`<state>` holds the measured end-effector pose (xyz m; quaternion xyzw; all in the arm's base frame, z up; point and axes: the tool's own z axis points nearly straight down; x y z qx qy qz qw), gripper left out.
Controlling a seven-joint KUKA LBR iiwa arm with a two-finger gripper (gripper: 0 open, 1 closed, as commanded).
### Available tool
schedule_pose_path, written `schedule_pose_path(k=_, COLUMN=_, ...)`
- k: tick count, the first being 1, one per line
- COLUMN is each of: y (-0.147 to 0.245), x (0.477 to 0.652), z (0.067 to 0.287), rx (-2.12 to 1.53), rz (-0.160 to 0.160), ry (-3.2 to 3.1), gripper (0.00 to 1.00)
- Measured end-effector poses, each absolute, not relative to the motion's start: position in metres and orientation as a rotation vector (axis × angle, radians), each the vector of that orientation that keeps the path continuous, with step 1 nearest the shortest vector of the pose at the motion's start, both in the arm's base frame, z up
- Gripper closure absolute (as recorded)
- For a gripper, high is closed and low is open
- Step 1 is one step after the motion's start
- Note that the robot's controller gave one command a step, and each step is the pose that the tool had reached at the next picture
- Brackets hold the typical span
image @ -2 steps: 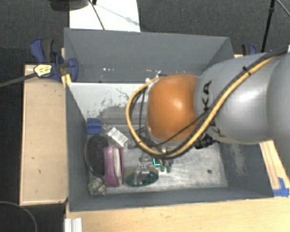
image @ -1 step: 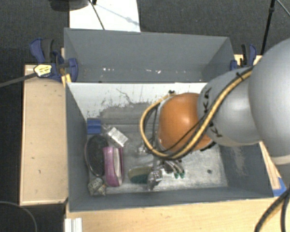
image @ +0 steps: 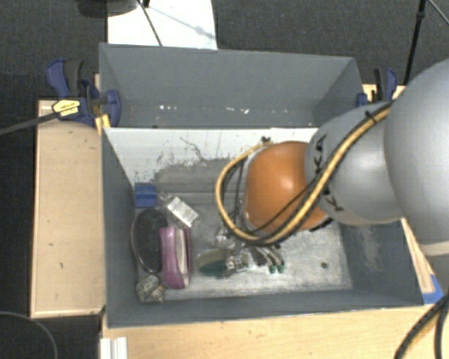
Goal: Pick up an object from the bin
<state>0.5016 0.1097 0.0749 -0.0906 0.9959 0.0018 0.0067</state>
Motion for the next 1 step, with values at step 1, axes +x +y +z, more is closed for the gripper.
schedule_pose_path(k=1, y=0.0887, x=0.5197, z=0.2013, rx=-0.707, rz=-0.001, ry=3.052, gripper=1.0)
